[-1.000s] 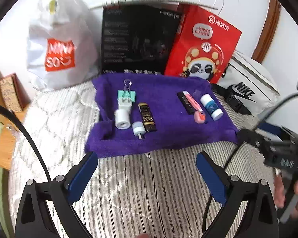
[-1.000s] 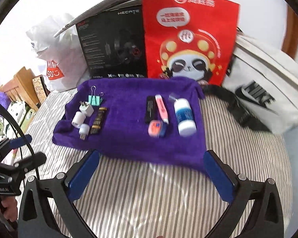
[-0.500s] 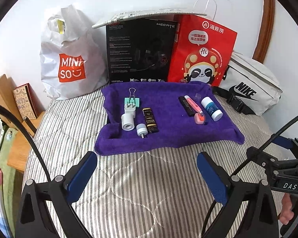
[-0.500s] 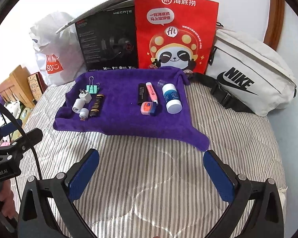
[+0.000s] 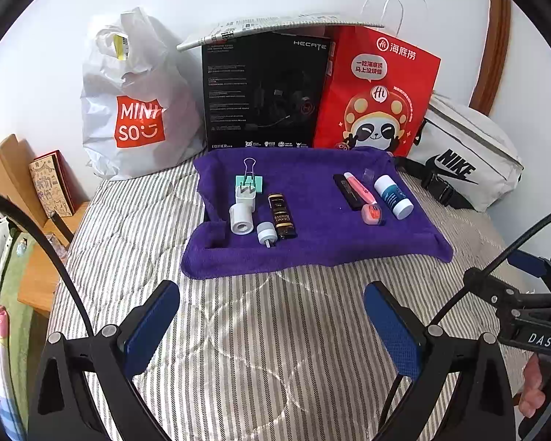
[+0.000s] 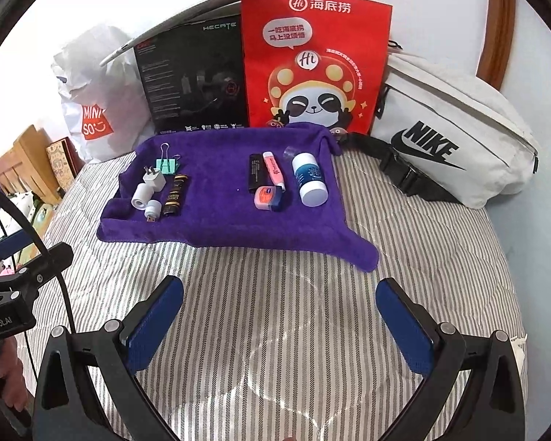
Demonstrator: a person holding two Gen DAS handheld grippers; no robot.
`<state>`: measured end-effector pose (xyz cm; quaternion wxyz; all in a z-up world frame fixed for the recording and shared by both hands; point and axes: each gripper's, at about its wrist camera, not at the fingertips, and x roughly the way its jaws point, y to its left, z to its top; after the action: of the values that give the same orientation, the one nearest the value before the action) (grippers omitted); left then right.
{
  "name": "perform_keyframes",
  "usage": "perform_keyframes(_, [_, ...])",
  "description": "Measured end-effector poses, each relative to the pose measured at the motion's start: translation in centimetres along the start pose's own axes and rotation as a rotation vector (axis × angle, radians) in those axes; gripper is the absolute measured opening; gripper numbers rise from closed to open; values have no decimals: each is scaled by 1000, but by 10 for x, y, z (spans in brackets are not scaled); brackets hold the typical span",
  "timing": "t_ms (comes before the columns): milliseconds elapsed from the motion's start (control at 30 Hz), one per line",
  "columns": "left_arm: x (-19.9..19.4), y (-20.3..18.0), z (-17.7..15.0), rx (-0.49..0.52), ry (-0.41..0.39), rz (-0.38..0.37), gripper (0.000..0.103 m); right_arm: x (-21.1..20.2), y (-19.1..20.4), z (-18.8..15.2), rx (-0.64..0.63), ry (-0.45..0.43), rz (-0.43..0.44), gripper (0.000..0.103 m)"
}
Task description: Organize rigid objects
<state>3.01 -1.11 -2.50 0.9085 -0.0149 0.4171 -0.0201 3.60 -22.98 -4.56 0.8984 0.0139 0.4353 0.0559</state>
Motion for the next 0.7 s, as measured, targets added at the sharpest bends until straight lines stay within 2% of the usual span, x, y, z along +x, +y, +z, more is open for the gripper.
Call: perform_keyframes(700, [-5, -2, -2, 10, -3, -2, 102, -6, -1, -3, 0, -4, 4, 103])
